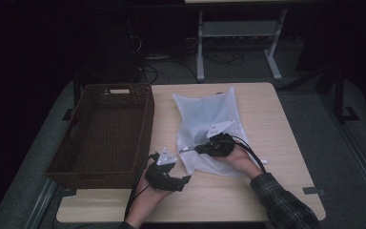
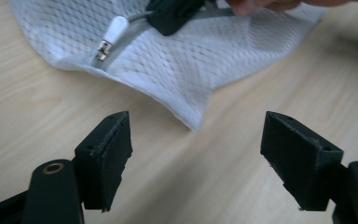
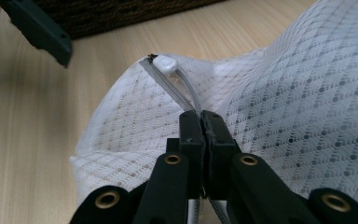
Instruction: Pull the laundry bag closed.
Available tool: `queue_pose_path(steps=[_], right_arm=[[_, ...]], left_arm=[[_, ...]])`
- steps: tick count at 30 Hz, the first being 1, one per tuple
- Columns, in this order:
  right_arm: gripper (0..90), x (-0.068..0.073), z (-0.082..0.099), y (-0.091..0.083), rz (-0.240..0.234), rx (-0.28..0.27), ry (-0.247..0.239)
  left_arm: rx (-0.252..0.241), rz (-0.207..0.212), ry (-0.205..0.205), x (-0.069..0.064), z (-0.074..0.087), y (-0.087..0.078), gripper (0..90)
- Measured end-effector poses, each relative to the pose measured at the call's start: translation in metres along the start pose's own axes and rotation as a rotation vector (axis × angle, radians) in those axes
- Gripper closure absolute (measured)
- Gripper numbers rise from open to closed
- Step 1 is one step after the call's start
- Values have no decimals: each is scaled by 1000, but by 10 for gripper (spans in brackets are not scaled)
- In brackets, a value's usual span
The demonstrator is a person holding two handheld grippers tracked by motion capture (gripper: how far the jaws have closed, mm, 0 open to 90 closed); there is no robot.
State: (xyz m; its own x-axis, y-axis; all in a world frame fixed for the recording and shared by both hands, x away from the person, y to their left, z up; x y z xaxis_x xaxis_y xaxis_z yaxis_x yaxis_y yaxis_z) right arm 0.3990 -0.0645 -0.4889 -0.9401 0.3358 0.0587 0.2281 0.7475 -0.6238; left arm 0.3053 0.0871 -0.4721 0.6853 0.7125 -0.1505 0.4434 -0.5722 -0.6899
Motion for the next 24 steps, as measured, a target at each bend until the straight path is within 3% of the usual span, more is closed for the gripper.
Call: queue_pose_path(steps=[6, 10, 17, 24], right_arm=[[878, -1, 0, -5, -6, -20, 7], [878, 0, -2, -12, -4, -37, 3], [878, -1, 1, -21, -6, -59, 4], [878, -1, 2, -24, -10, -72, 8]], left_arm=[[9, -29, -23, 13, -12, 17, 266], [-5, -28, -38, 23, -21, 23, 334], [-41, 12, -59, 35, -29, 31, 458], [-66, 75, -57, 36, -31, 38, 561]])
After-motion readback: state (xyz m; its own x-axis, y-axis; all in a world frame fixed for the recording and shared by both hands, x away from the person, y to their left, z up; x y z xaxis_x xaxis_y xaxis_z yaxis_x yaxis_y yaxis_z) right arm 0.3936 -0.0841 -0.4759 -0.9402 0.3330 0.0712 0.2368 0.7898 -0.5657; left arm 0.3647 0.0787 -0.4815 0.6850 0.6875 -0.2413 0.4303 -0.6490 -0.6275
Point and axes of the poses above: each handheld gripper's, and its own axes: y roughly forward along the jaws, z roughly out of its underside, x roughly to its left, the point moved 6 cm from there along y, roughly forward along the jaws, and after that the axes turned 3 degrees about -y, right-handed, at the moved point
